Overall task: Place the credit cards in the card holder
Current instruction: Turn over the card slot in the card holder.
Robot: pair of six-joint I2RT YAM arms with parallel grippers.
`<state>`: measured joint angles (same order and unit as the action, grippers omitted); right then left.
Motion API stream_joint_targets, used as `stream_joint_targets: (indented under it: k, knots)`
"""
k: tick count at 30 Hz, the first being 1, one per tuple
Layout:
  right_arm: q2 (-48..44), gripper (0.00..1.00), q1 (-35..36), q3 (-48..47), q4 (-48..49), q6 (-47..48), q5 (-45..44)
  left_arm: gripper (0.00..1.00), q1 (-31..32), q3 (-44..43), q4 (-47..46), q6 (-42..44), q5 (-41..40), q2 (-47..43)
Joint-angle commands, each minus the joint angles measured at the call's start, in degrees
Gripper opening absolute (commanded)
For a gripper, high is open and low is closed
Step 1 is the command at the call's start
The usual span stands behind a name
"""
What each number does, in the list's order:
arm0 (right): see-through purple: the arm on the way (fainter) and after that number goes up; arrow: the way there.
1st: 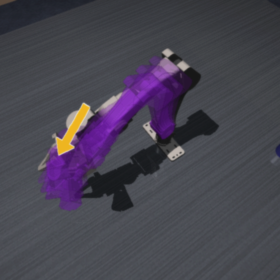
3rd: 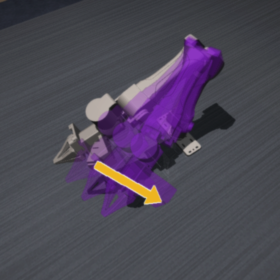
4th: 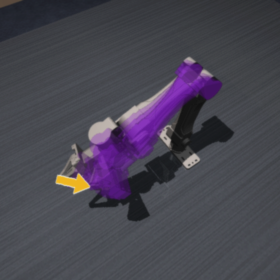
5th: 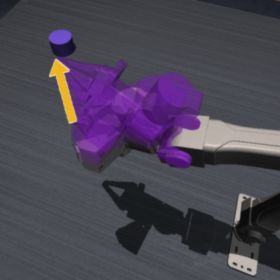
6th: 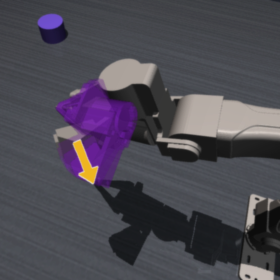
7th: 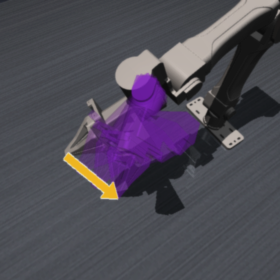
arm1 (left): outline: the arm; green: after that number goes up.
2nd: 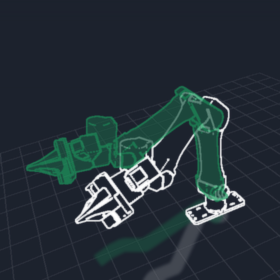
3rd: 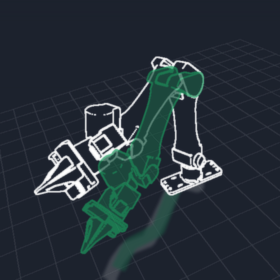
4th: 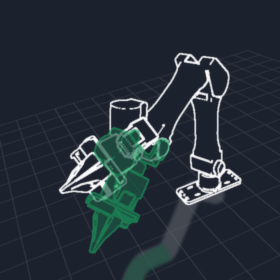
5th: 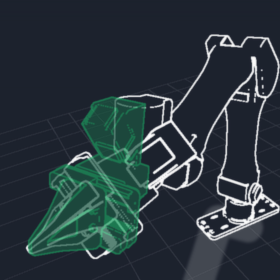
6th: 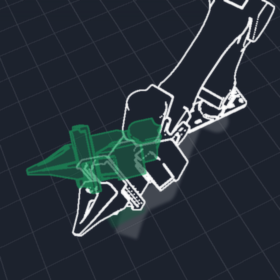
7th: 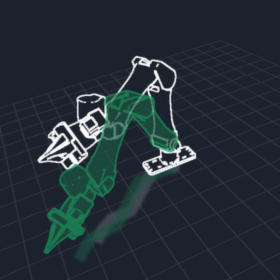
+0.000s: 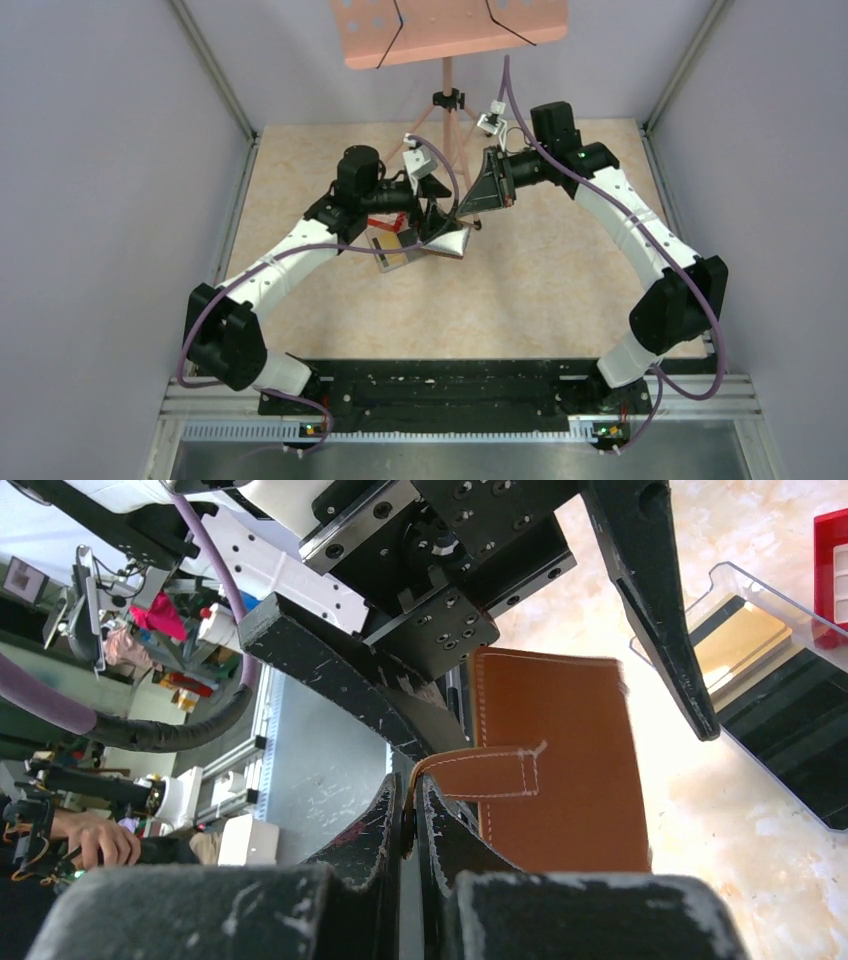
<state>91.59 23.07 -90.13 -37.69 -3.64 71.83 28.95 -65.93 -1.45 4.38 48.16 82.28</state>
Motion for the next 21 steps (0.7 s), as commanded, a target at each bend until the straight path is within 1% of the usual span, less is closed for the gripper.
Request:
stream_joint_targets:
  k: [1, 2, 4, 5, 7, 8, 9, 11, 12, 15, 17, 19, 21]
  knots:
    - [0.08, 0.0, -0.47, -1.8, 1.22, -0.1, -0.51, 0.85, 0.0, -1.25, -1.72, -0.24, 1.72, -0.42]
    - [0.08, 0.0, -0.76, -1.95, 1.23, -0.3, -1.06, 0.78, 0.0, -1.24, -0.92, -0.3, 1.53, -0.35]
    - [0.17, 0.0, -1.11, -2.06, 1.26, -0.93, -2.33, 0.55, 0.05, -1.34, 0.22, -0.88, 1.4, 0.15]
    - [0.31, 0.0, -1.15, -2.26, 1.18, -1.3, -2.34, 0.5, 0.05, -1.45, 0.8, -1.13, 1.24, 0.29]
    - [0.51, 0.0, -1.26, -2.5, 1.28, -1.94, -2.29, 0.47, 0.05, -1.38, 0.78, -2.12, 1.22, 0.5]
    - [0.52, 0.0, -1.25, -2.6, 1.3, -2.11, -2.51, 0.42, 0.04, -1.14, 0.3, -2.55, 1.26, 0.56]
    - [0.43, 0.0, -1.3, -2.6, 1.23, -2.24, -2.92, 0.31, -0.01, -1.08, -0.27, -2.78, 1.47, 0.64]
    - [0.28, 0.0, -1.47, -2.39, 1.22, -2.41, -4.08, 0.06, 0.04, -1.53, -0.41, -3.05, 1.7, 0.68]
    - [0.12, 0.01, -1.61, -2.3, 1.29, -2.35, -4.96, 0.0, -0.04, -1.9, -0.42, -3.22, 1.77, 0.75]
    - [-0.54, 0.34, -2.37, -1.87, 1.22, -3.14, -10.02, 0.0, -0.3, -2.99, -1.05, -7.58, 1.98, 0.96]
    - [-1.32, 0.55, -2.94, -1.01, 1.23, -3.24, -11.74, 0.0, -0.73, -4.01, -2.29, -13.03, 1.81, 1.53]
    - [-2.36, 0.7, -3.14, 0.03, 0.98, -2.72, -13.29, 0.0, -1.24, -5.22, -3.46, -18.33, 2.57, 2.33]
    - [-3.5, 0.78, -3.2, 1.85, 0.95, -1.75, -13.48, 0.0, -1.5, -6.29, -4.05, -21.62, 3.25, 3.09]
